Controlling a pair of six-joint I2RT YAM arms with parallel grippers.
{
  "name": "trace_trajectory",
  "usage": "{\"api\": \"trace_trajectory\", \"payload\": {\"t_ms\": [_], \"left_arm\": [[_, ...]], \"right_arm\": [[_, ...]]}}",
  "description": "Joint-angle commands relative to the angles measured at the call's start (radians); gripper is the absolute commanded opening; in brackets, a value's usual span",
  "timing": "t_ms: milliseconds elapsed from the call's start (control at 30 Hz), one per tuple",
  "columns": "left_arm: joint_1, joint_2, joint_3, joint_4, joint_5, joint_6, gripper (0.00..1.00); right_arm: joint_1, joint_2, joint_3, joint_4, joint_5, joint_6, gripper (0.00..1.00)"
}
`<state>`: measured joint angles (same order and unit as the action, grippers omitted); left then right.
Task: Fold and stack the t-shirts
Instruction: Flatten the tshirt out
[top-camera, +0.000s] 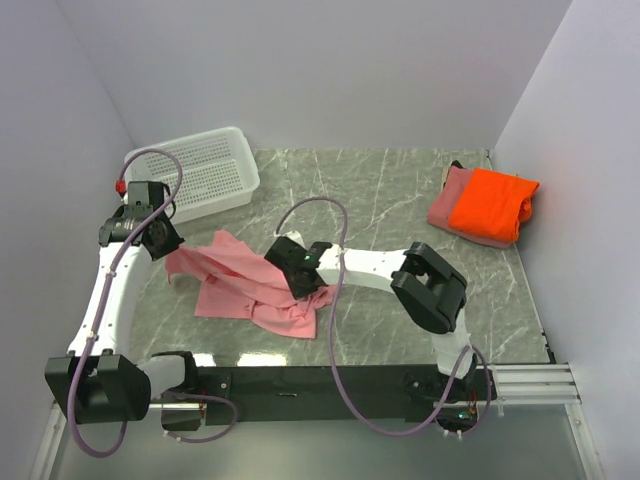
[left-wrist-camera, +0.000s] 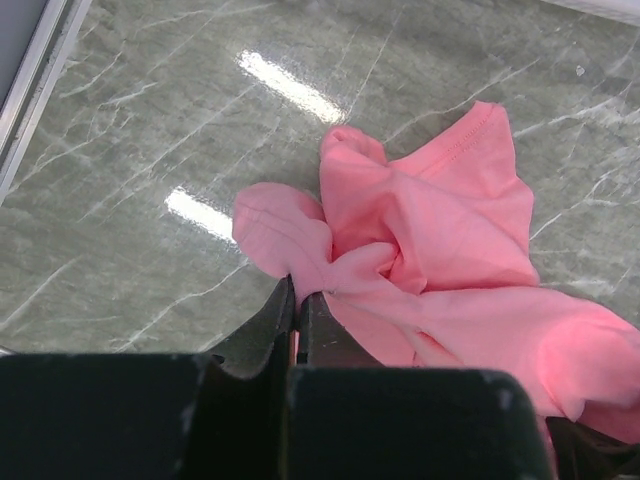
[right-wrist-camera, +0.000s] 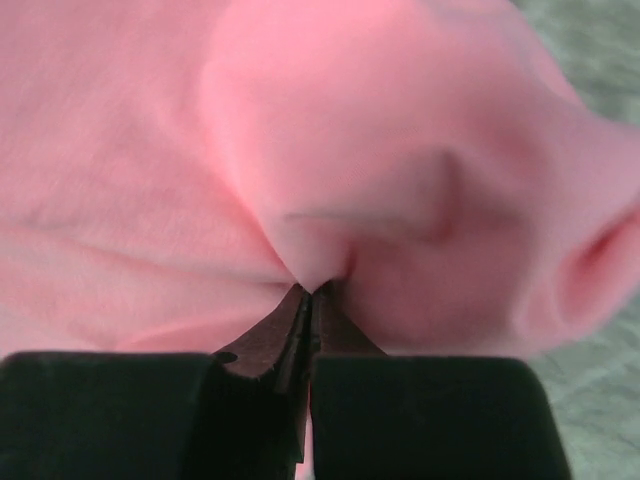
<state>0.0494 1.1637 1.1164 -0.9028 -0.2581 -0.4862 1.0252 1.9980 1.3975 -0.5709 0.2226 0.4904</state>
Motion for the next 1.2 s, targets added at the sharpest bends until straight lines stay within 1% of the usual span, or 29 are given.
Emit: {"api": "trace_trajectory", "payload": {"t_ms": [0, 167, 367, 600, 667, 700, 767, 800, 833, 867, 900, 967, 1033, 1067, 1167], "left_arm": [[0.01, -0.039, 0.04, -0.007, -0.017, 0.018, 0.01], [0.012, -0.053, 0.108, -0.031, -0.001, 0.018, 0.01], [0.012, -0.082, 0.157, -0.021, 0.075, 0.015, 0.01], [0.013, -0.104, 0.145, -0.024, 0.091, 0.041, 0.01], [0.012, -0.116, 0.114, -0.016, 0.095, 0.043, 0.01], [0.012, -0.118, 0.085, -0.012, 0.1, 0.041, 0.01], [0.012, -0.114, 0.056, -0.013, 0.117, 0.035, 0.01], [0.012, -0.113, 0.043, -0.01, 0.12, 0.032, 0.01], [0.013, -0.114, 0.019, -0.002, 0.125, 0.031, 0.01], [0.013, -0.121, 0.01, 0.001, 0.125, 0.028, 0.01], [0.013, -0.122, -0.006, 0.005, 0.123, 0.026, 0.0], [0.013, -0.127, -0.013, 0.01, 0.118, 0.026, 0.01], [0.013, -0.127, -0.017, 0.002, 0.117, 0.028, 0.01], [0.012, -0.128, -0.018, -0.001, 0.114, 0.029, 0.01], [0.012, -0.14, -0.029, -0.001, 0.115, 0.024, 0.01]], "right_arm": [[-0.043, -0.114, -0.055, -0.017, 0.076, 0.037, 0.0], [-0.091, -0.313, -0.088, -0.072, 0.135, 0.053, 0.0], [-0.1, -0.451, -0.04, -0.184, 0.221, 0.027, 0.0], [-0.103, -0.534, 0.001, -0.299, 0.288, 0.042, 0.0], [-0.109, -0.547, -0.027, -0.284, 0.281, 0.031, 0.0], [-0.117, -0.545, -0.046, -0.265, 0.247, 0.024, 0.0], [-0.131, -0.51, -0.075, -0.228, 0.232, 0.016, 0.0], [-0.138, -0.492, -0.081, -0.216, 0.231, 0.013, 0.03], [-0.146, -0.472, -0.084, -0.195, 0.235, 0.013, 0.07], [-0.163, -0.423, -0.08, -0.192, 0.239, 0.02, 0.2], [-0.168, -0.397, -0.071, -0.195, 0.248, 0.027, 0.27], [-0.169, -0.328, -0.017, -0.23, 0.276, 0.037, 0.37], [-0.148, -0.306, 0.011, -0.239, 0.273, 0.042, 0.4], [-0.136, -0.308, 0.008, -0.23, 0.247, 0.043, 0.42], [-0.108, -0.327, -0.035, -0.175, 0.187, 0.062, 0.45]]}}
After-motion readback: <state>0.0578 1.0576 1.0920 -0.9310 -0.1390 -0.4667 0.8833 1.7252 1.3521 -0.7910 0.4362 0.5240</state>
